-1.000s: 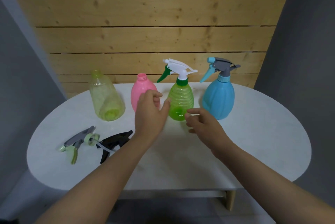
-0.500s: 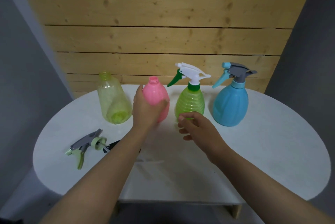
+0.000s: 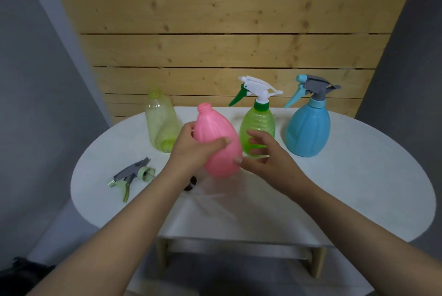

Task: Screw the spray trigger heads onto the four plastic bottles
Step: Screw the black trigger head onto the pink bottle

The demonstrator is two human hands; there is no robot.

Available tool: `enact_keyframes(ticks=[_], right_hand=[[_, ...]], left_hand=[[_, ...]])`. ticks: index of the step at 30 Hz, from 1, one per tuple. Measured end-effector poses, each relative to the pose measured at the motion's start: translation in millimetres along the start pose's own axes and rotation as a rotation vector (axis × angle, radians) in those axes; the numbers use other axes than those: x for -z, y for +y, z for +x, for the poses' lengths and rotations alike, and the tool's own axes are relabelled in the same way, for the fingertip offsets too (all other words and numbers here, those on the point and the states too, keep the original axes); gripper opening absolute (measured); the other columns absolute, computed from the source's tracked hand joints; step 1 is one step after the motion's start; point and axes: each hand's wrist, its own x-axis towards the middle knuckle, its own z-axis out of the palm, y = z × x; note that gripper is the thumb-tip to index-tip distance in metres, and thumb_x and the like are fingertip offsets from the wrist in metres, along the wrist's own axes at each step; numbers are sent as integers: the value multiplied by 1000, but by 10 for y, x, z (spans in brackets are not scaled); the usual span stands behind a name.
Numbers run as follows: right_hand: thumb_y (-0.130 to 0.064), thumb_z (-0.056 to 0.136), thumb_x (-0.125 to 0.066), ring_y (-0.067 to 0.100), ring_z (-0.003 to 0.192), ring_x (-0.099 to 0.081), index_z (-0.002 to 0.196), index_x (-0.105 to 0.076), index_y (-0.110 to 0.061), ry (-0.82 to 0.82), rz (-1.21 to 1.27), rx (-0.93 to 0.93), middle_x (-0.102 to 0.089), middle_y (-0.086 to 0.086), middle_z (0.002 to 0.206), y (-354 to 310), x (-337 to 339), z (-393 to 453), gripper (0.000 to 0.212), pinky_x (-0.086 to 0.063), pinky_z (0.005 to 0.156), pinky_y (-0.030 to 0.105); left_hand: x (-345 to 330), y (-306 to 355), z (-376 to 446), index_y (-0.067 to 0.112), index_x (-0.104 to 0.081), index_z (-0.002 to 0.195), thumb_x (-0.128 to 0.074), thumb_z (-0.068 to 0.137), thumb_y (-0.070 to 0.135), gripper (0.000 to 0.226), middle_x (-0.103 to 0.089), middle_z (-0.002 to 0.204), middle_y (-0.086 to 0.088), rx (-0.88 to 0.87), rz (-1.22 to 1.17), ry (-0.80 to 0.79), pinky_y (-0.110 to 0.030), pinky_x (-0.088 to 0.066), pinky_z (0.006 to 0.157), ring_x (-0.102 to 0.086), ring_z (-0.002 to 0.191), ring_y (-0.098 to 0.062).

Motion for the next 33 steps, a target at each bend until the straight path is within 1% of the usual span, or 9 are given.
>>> enact_keyframes(ticks=[3,8,11,15,19,22,25,31,33], right_hand=[[-49,57,-75,17,117,-50,143,-30,-28,-134,28,26,-43,-5,136,-50,34,-86,99,-49,94,33],[-44,60,-82,8,108,-56,133,-34,-38,-250,150,0,-52,-16,121,-85,51,-226,88,-56,73,23],[-46,59,-82,5,99,-54,132,-34,-40,-162,82,-53,-49,-20,114,-70,114,-264,87,-51,66,21],[-42,63,-81,4,93,-53,130,-36,-43,-118,-19,-72,-50,-19,109,-37,230,-307,81,-47,62,20],[-45,62,-81,3,91,-53,122,-35,-50,-116,-83,-48,-47,-27,105,-39,278,-331,76,-46,61,19],[-46,62,-80,2,89,-53,121,-35,-51,-126,-103,-43,-46,-29,104,-41,266,-328,74,-45,59,17],[-47,62,-80,2,89,-52,121,-35,-50,-129,-105,-44,-46,-28,104,-42,248,-312,75,-45,59,17],[-47,62,-79,3,88,-53,119,-34,-50,-129,-107,-50,-46,-28,102,-40,259,-286,73,-45,58,17],[-47,62,-80,2,88,-53,118,-34,-50,-124,-107,-52,-46,-28,102,-28,268,-281,73,-45,58,17]], left_hand=[[43,23,-230,19,-51,116,-83,60,31,66,-62,110,-1,50,-96,-181,-40,-56,81,-64,96,-19],[133,-21,-439,17,-57,122,-75,62,47,69,-68,115,-5,19,-183,-413,-37,-54,88,-67,101,-19],[283,-82,-414,29,-67,103,-63,72,57,42,-70,107,6,-12,-77,-325,-32,-53,87,-68,98,-11],[535,-257,-309,35,-66,80,-61,84,38,7,-66,92,16,-109,285,-43,-5,-42,64,-61,81,5],[677,-435,-218,19,-64,116,-61,83,42,40,-62,125,0,-15,483,-55,-29,-38,99,-52,119,-17],[702,-503,-209,22,-57,125,-60,81,49,52,-56,134,1,-16,666,-99,-36,-29,109,-44,128,-21],[692,-495,-206,29,-58,122,-59,80,54,49,-61,126,6,-24,775,-168,-44,-29,108,-48,123,-20],[671,-479,-144,35,-54,91,-63,76,54,26,-65,104,6,-65,810,-230,-40,-30,105,-54,111,-17],[644,-488,-120,30,-59,94,-66,74,52,31,-61,100,9,-73,785,-237,-41,-29,107,-53,112,-16]])
